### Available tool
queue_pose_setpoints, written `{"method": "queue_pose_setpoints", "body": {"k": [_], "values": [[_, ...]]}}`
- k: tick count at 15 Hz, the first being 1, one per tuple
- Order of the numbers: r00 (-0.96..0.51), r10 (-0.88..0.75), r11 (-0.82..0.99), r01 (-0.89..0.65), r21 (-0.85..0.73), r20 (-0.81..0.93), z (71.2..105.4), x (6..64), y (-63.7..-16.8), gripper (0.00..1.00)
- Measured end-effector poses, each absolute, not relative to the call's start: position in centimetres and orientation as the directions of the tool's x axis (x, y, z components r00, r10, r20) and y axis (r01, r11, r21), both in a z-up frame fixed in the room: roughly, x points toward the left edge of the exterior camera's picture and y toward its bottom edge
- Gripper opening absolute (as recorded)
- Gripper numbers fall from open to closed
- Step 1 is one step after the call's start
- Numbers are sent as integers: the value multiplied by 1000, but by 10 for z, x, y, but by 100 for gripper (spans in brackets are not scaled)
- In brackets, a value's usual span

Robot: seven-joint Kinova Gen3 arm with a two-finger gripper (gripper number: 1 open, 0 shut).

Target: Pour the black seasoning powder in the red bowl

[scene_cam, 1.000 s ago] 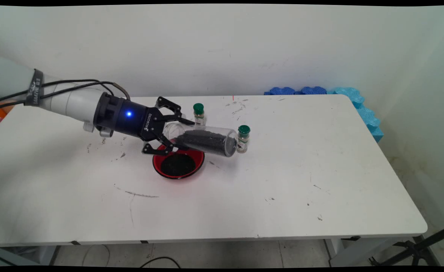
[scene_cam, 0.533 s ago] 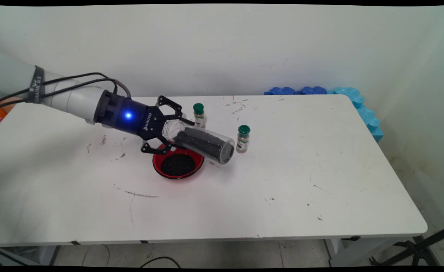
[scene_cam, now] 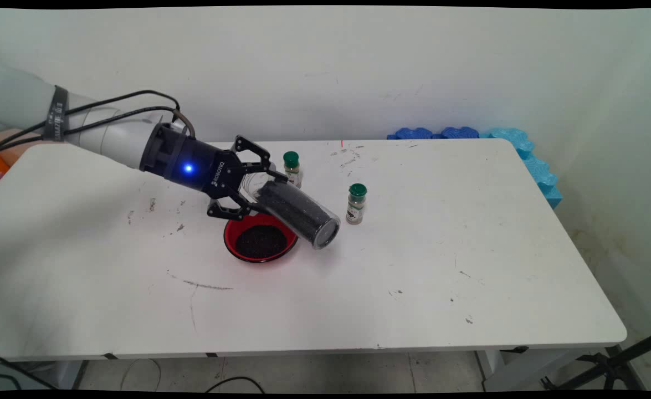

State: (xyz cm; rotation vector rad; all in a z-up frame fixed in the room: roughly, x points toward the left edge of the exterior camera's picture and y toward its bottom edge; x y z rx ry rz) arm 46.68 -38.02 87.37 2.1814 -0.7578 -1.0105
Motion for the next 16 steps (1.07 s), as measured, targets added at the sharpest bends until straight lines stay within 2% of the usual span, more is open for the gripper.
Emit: {"method": "queue_pose_setpoints", "body": {"k": [10, 16], "values": [[408, -905, -317, -453, 833, -122, 898, 459, -394, 0], [225, -962, 2, -564, 826, 156, 916, 446, -398, 0]]}}
